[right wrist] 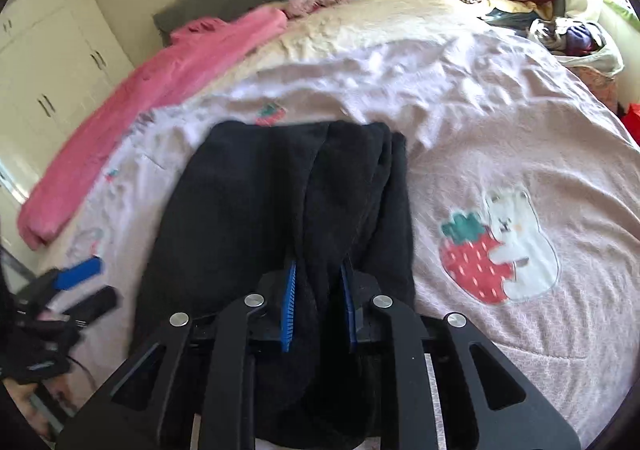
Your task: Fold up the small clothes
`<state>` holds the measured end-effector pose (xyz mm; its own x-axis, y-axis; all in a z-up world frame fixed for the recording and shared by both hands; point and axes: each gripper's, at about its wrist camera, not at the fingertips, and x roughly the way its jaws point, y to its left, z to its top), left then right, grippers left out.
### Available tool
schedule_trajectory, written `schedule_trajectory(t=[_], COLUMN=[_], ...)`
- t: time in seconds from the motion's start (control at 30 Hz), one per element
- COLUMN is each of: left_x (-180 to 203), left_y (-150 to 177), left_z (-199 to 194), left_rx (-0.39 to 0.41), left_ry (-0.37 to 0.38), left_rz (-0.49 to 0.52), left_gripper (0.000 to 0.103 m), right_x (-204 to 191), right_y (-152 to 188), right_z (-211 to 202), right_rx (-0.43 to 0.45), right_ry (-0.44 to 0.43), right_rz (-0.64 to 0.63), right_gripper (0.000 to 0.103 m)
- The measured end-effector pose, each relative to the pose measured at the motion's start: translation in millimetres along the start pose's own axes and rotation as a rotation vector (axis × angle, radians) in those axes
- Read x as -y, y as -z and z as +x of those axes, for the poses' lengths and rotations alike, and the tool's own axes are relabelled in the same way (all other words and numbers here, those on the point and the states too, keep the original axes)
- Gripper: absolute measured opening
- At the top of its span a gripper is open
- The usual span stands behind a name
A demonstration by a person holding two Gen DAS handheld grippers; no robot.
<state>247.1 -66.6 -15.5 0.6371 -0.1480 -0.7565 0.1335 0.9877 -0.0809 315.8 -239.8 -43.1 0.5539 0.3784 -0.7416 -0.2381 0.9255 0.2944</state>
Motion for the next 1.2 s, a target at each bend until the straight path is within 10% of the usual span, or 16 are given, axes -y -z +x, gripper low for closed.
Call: schedule_trajectory(t=[0.47,0.6,1.2], left_x=[10.8,13.2,6.0], left_y=[25.0,32.6,75.8], left_z=[-37.4,-54.7,-118.4], left_rx=[0.038,0.063,0.126], left_ry=[0.025,0.023,0.015], left_rz=[0.019,0.025,0.011], left_gripper=[0.079,0.093,0.094], right_x=[-15.2,-32.4,-67.4], right_y=[31.2,47.4,121.0], right_z=[-92.7,-136.2,-209.4], right_rx=[0.216,0.307,0.387], right_ry=[0.107,0.136,0.193], right_rz=[-0.018,-0.067,-0.12], right_gripper=[0.094,0.099,0.099])
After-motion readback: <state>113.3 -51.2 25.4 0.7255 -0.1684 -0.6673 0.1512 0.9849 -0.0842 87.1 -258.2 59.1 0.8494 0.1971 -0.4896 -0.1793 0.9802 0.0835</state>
